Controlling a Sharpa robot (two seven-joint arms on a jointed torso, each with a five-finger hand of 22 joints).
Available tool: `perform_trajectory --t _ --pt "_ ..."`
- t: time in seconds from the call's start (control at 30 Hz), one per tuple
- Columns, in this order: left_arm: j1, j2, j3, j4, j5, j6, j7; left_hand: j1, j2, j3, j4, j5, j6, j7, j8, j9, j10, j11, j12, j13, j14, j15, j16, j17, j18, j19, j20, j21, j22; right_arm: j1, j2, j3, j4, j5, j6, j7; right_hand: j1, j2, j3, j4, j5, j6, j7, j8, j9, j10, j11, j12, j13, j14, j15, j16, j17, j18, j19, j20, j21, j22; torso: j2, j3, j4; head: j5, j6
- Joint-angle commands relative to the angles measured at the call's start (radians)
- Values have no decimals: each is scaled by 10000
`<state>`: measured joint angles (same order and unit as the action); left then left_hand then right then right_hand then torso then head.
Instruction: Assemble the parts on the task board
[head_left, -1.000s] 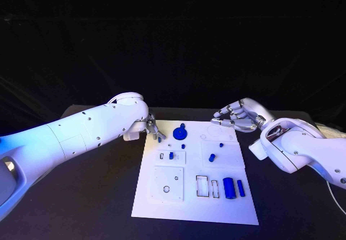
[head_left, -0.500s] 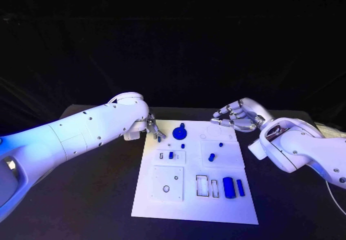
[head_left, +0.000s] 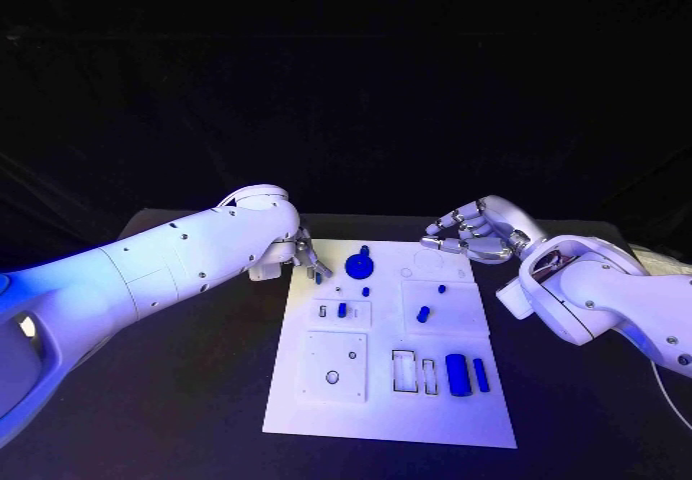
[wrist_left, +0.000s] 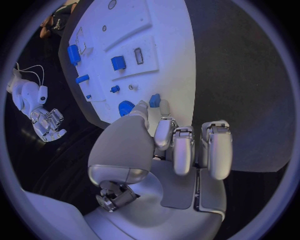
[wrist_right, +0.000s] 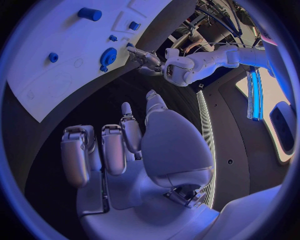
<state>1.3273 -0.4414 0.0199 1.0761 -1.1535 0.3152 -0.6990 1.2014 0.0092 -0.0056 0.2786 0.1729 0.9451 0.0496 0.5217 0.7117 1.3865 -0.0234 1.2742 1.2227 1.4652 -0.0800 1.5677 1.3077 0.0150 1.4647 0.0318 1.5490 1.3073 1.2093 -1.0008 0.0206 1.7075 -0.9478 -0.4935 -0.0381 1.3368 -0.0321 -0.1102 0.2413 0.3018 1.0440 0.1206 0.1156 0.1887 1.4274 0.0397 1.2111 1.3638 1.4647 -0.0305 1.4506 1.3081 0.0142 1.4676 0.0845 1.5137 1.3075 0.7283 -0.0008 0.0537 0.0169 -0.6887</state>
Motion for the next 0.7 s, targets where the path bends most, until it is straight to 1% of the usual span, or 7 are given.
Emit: perform_trajectory --t 0.03,0.27,0.37,0.43,0.5,0.6,0.7 --pt "-6 51 -1 -17 52 222 -210 150 12 55 -9 22 49 -60 69 14 53 -20 54 10 1056 -1 31 2631 -96 956 -2 48 2485 -8 11 1 -9 -52 126 51 12 115 -46 8 59 -77 -1 -36 11 3 -28 -25 -95 625 -17 -62 570 150 145 -39 -58 1579 1 4 -1 3 -3" --pt "-10 71 -4 -37 112 251 -212 371 116 168 -46 13 87 -91 122 42 63 -44 54 12 1056 -18 31 2631 -98 960 -15 53 2492 -8 10 1 -7 -51 71 79 16 131 -51 8 65 -76 -1 -36 22 -4 -28 -44 -107 621 -17 -78 549 153 136 -38 -67 1567 2 2 0 1 -18" --pt "-10 76 -4 -39 152 227 -206 416 134 191 -38 -82 102 -99 153 63 66 -50 52 11 1056 -24 31 2631 -96 957 -21 48 2488 -8 8 1 -10 -51 51 93 16 131 -51 8 65 -76 -1 -36 22 -4 -28 -44 -107 621 -17 -78 549 153 136 -38 -67 1567 -3 1 5 -4 -18" --pt "-10 79 -5 -38 167 178 -192 590 208 298 -97 -193 88 -121 178 87 69 -69 50 10 1056 -38 31 2631 -93 951 -31 39 2481 -8 9 1 -10 -50 40 104 16 131 -51 8 65 -76 -1 -36 22 -4 -28 -44 -107 621 -17 -78 549 153 136 -38 -67 1567 -1 0 2 1 -19" --pt "-11 81 -5 -34 176 130 -178 944 384 573 -245 -387 28 -152 179 104 61 -98 34 0 1056 -65 31 2631 -88 942 -52 23 2468 -8 10 1 -10 -50 35 109 16 131 -51 8 65 -76 -1 -36 22 -4 -28 -44 -107 621 -17 -78 549 153 136 -38 -67 1567 4 0 1 -2 -18" --pt "-11 80 -5 -28 192 76 -142 1695 618 1214 -668 -443 -126 -193 137 110 32 -143 -2 -19 1056 -111 31 2631 -81 927 -93 -2 2449 -8 12 1 -14 -48 32 115 16 135 -54 9 69 -76 -1 -36 26 -8 -28 -53 -112 619 -17 -86 538 156 127 -38 -74 1555 2 -3 -3 2 -29" --pt "-12 73 -5 -27 285 17 -65 2180 642 1959 -996 -490 -261 -134 100 116 -13 -108 -66 -62 1056 -93 31 2631 -73 911 -110 -31 2429 -9 15 1 -21 -47 30 121 16 135 -54 9 69 -76 -1 -36 26 -8 -28 -53 -112 619 -17 -86 538 156 127 -38 -74 1555 -2 -2 -3 -4 -37"
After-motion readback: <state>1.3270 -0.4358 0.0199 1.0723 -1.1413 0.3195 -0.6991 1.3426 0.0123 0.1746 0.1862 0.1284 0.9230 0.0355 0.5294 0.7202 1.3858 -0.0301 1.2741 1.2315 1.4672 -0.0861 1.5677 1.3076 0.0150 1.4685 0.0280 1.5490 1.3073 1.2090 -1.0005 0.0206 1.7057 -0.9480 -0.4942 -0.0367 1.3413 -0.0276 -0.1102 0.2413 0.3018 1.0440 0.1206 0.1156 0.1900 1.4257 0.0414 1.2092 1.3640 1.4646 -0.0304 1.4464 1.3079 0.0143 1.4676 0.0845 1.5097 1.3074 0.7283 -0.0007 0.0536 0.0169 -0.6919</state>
